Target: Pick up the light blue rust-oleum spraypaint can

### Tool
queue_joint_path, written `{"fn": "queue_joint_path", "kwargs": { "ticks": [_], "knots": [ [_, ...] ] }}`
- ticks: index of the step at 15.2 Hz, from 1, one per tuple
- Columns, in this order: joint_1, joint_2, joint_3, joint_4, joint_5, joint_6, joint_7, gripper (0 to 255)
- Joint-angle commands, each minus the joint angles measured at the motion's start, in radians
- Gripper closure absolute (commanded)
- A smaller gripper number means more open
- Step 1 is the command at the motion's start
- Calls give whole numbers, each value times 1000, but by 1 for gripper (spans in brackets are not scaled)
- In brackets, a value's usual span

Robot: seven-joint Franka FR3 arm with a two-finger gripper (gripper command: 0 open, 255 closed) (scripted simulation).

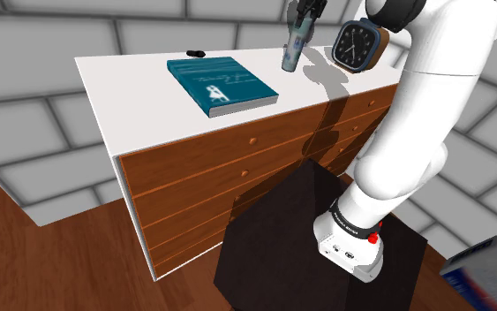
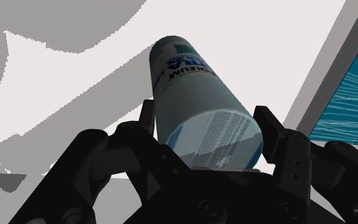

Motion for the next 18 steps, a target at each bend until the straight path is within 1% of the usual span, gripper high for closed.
{"fn": "queue_joint_path", "kwargs": {
  "ticks": [1, 6, 10, 13, 16, 18],
  "knots": [
    [4, -3, 1, -8, -2, 4, 3, 255],
    [-19, 31, 1, 109, 15, -82, 9, 255],
    [-47, 70, 2, 224, 36, -159, 16, 255],
    [-76, 111, 5, 332, 58, -227, 22, 255],
    [-121, 172, 13, 478, 90, -310, 35, 255],
    [-124, 176, 14, 487, 92, -315, 36, 255]
  ]
}}
